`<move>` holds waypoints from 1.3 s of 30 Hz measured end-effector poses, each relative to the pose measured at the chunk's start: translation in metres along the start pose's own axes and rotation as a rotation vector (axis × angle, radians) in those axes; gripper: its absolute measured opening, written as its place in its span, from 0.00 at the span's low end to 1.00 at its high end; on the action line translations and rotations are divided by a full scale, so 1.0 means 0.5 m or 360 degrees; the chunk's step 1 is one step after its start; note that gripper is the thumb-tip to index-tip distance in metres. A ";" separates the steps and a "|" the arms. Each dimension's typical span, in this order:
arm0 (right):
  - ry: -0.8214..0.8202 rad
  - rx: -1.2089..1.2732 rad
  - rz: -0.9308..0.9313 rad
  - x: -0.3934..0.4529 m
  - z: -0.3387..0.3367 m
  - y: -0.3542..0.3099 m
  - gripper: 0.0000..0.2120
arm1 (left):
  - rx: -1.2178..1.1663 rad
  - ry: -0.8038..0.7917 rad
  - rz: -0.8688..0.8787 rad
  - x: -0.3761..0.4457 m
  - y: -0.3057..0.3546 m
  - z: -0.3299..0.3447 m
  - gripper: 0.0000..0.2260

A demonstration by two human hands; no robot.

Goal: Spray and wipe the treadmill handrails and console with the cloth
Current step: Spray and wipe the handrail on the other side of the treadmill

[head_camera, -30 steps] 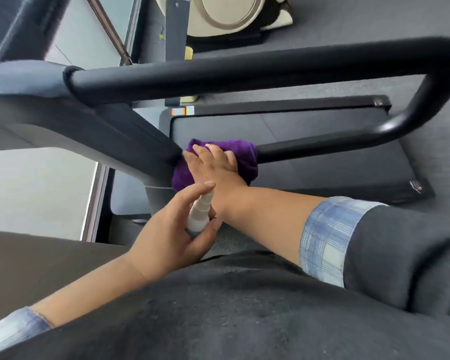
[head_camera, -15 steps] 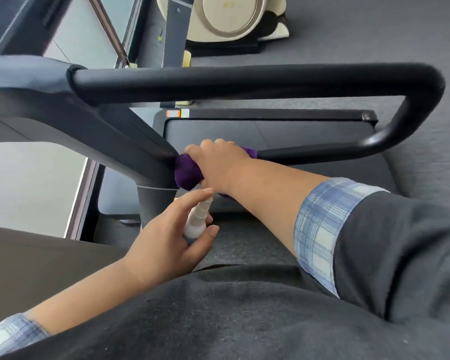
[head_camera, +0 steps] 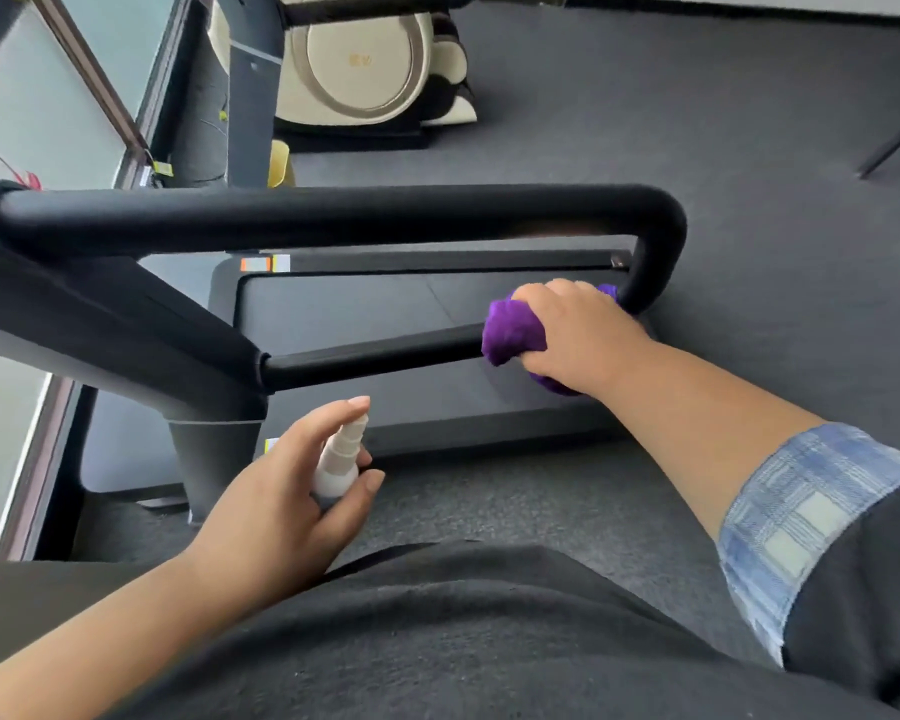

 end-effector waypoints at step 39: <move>0.0091 -0.0135 -0.0277 -0.017 0.019 -0.072 0.30 | 0.0105 -0.0104 -0.0243 0.050 0.029 0.071 0.28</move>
Point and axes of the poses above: each hand's wrist, its own x-axis towards the middle knuckle, its own z-axis out of the palm, y = z × x, the point moved 9 cm from there along x, towards the middle knuckle
